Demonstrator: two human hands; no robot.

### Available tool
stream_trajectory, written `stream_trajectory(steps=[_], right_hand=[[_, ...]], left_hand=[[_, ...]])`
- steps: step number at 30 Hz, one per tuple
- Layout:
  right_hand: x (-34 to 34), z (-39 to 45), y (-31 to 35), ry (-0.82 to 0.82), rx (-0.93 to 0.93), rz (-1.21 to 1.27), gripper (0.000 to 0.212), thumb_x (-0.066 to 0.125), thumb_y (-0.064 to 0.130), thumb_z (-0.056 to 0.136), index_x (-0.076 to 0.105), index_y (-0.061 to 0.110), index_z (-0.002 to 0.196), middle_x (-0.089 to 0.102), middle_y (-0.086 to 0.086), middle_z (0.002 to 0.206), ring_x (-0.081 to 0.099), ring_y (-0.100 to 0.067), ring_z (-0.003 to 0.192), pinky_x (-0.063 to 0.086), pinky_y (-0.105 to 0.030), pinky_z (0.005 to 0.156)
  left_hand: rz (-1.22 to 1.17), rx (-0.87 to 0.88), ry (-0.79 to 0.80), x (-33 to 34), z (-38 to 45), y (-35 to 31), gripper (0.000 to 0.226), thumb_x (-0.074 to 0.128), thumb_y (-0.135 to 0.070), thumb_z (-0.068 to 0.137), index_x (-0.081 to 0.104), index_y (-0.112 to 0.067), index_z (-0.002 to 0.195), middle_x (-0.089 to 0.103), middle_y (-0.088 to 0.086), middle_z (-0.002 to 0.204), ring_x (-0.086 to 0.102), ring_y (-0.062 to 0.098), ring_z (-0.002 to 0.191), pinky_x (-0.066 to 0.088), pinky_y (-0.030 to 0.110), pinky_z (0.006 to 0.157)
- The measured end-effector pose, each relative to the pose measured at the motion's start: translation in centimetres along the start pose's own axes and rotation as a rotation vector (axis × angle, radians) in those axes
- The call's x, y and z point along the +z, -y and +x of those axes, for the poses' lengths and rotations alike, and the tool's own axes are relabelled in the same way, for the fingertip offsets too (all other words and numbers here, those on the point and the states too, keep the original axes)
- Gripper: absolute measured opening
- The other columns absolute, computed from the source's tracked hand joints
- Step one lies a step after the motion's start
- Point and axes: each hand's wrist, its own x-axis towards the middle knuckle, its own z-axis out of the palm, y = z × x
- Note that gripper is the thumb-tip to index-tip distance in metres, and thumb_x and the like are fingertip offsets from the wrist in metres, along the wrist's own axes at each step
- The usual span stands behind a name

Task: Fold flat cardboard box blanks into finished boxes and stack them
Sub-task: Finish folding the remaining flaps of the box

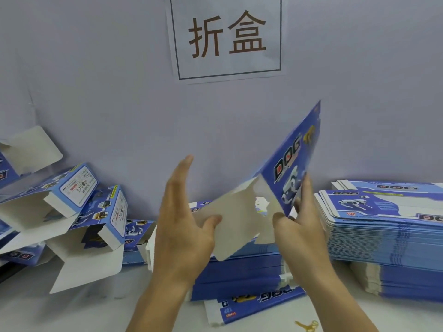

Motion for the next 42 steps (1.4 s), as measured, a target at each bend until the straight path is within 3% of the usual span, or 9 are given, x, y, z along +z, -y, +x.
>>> stream_trajectory(steps=[8, 13, 16, 19, 25, 31, 35, 39, 42], right_hand=[[1.0, -0.4, -0.6, -0.034, -0.267, -0.296, 0.100, 0.056, -0.010, 0.092, -0.005, 0.037, 0.156, 0.028, 0.004, 0.158, 0.036, -0.007, 0.138, 0.036, -0.008, 0.102], [1.9, -1.2, 0.1, 0.120, -0.257, -0.546, 0.114, 0.052, -0.004, 0.093, -0.032, 0.063, 0.133, -0.013, 0.009, 0.165, 0.010, -0.016, 0.150, 0.035, 0.006, 0.079], [2.9, -2.2, 0.3, 0.269, -0.353, -0.715, 0.115, 0.054, 0.009, 0.094, -0.045, 0.057, 0.128, -0.026, 0.015, 0.160, -0.007, -0.013, 0.151, 0.031, -0.025, 0.116], [2.4, -2.6, 0.5, 0.516, -0.235, -0.518, 0.106, 0.056, 0.023, 0.082, -0.018, 0.054, 0.150, -0.007, 0.026, 0.163, 0.002, 0.002, 0.151, 0.017, -0.045, 0.124], [-1.0, 0.2, 0.6, 0.210, 0.028, 0.155, 0.086, 0.062, 0.059, 0.081, 0.019, 0.045, 0.155, 0.049, 0.022, 0.145, 0.060, 0.015, 0.108, 0.054, -0.011, 0.066], [-1.6, 1.0, 0.6, 0.306, 0.005, 0.198, 0.041, 0.051, 0.054, 0.095, 0.049, 0.041, 0.134, 0.073, 0.018, 0.110, 0.072, -0.004, 0.096, 0.060, -0.021, 0.065], [-0.8, -0.1, 0.7, 0.521, 0.072, 0.274, 0.081, 0.065, 0.074, 0.077, 0.048, 0.029, 0.142, 0.066, 0.000, 0.132, 0.065, -0.023, 0.119, 0.052, -0.052, 0.098], [0.8, -0.1, 2.2, 0.439, 0.037, 0.256, 0.105, 0.079, 0.085, 0.035, 0.056, 0.024, 0.118, 0.077, 0.020, 0.084, 0.072, 0.005, 0.080, 0.055, -0.011, 0.067], [-0.1, 0.5, 2.1, 0.281, -0.031, 0.187, 0.089, 0.065, 0.079, 0.070, 0.046, 0.024, 0.138, 0.066, 0.044, 0.087, 0.060, 0.026, 0.079, 0.044, 0.002, 0.063]], left_hand=[[-0.077, 0.156, 0.614, -1.1, -0.2, -0.9, 0.083, 0.064, -0.014, 0.087, 0.029, -0.070, 0.139, 0.025, -0.037, 0.154, 0.023, -0.007, 0.145, 0.036, 0.017, 0.109], [-0.768, -0.356, 0.369, -2.5, 1.8, -3.1, 0.078, 0.080, -0.064, 0.060, 0.057, -0.039, 0.130, 0.069, -0.012, 0.126, 0.067, 0.016, 0.116, 0.056, 0.050, 0.090], [-0.535, -0.348, 0.222, -2.1, 1.7, -3.2, 0.026, 0.067, -0.047, 0.089, 0.062, -0.037, 0.112, 0.076, -0.002, 0.101, 0.076, 0.020, 0.083, 0.063, 0.039, 0.064], [-0.431, -0.355, 0.118, -2.2, 1.3, -1.8, 0.021, 0.050, -0.023, 0.104, 0.066, -0.034, 0.096, 0.077, -0.006, 0.090, 0.075, 0.015, 0.077, 0.059, 0.029, 0.052], [-0.681, -0.362, 0.284, -3.4, 0.9, 0.3, 0.022, 0.058, -0.030, 0.089, 0.073, -0.044, 0.097, 0.077, -0.001, 0.103, 0.076, 0.022, 0.089, 0.061, 0.030, 0.063], [-0.537, -0.265, 0.333, -2.8, 0.4, -0.3, 0.062, 0.069, -0.061, 0.073, 0.049, -0.049, 0.131, 0.070, -0.013, 0.120, 0.069, 0.014, 0.110, 0.059, 0.040, 0.090], [-0.645, -0.297, 0.325, -0.7, 0.1, -1.3, 0.083, 0.067, -0.064, 0.074, 0.030, -0.046, 0.146, 0.068, -0.010, 0.125, 0.071, 0.018, 0.107, 0.060, 0.038, 0.087], [-0.686, -0.356, 0.249, 0.9, -0.5, -1.6, 0.066, 0.045, -0.069, 0.089, 0.032, -0.040, 0.147, 0.068, -0.008, 0.123, 0.072, 0.013, 0.102, 0.061, 0.034, 0.081], [-0.738, -0.351, 0.215, 1.1, -0.7, -1.4, 0.045, 0.046, -0.051, 0.088, 0.048, -0.035, 0.131, 0.074, -0.005, 0.101, 0.075, 0.017, 0.089, 0.060, 0.024, 0.064]])
